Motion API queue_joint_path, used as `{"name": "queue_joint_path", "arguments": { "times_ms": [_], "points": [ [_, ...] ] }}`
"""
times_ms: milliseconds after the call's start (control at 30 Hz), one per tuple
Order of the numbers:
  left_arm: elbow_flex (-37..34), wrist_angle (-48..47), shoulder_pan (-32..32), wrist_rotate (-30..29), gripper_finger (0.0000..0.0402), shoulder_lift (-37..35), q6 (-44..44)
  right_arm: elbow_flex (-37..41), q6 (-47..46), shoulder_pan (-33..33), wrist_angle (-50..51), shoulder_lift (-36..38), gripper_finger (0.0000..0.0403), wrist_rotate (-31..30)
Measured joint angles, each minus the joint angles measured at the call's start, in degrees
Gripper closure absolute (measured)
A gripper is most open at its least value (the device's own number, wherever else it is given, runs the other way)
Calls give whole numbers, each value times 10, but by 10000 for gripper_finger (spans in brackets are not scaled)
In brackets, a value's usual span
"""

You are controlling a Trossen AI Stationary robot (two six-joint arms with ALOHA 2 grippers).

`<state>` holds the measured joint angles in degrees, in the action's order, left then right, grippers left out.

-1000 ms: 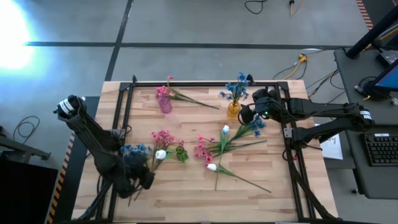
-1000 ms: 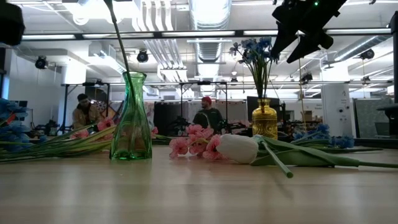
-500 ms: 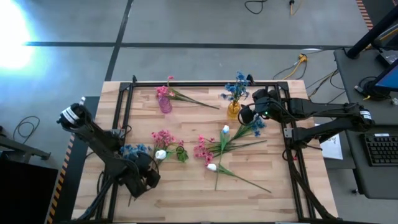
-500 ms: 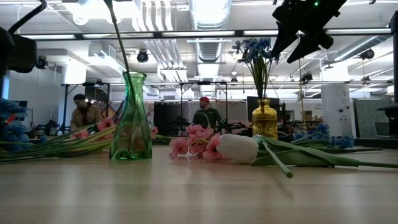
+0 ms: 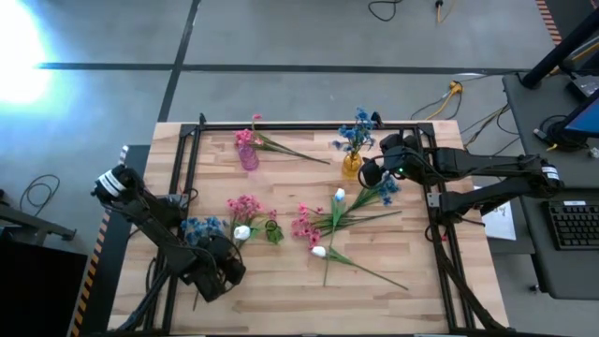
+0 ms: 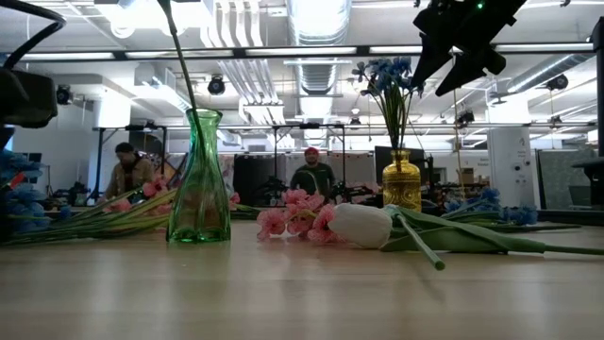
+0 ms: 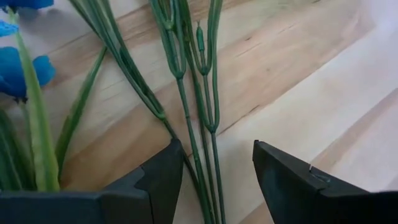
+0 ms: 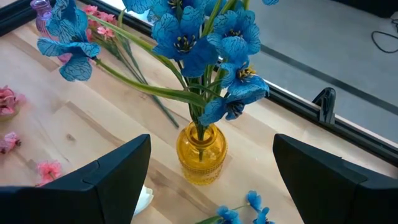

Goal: Sort flowers into vase by color
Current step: Put the bottom left pink flowers into the pink vase

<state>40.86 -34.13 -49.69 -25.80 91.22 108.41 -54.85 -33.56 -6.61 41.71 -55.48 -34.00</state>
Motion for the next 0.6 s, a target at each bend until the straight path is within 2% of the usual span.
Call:
{"name": "queue_joint_path", "arguments": {
  "times_ms": [167,333,467,600],
  "points": [
    [-1,0,1,3,223,-5,5,0,-1,0,0,0,76,1],
    [-2,-4,1,4,247,-5,11,0,-1,1,0,0,76,16],
    [-2,-8,1,7,290,-5,20,0,-1,2,0,0,76,30],
    [-3,-13,1,9,355,-5,46,0,-1,4,0,0,76,30]
  ]
}}
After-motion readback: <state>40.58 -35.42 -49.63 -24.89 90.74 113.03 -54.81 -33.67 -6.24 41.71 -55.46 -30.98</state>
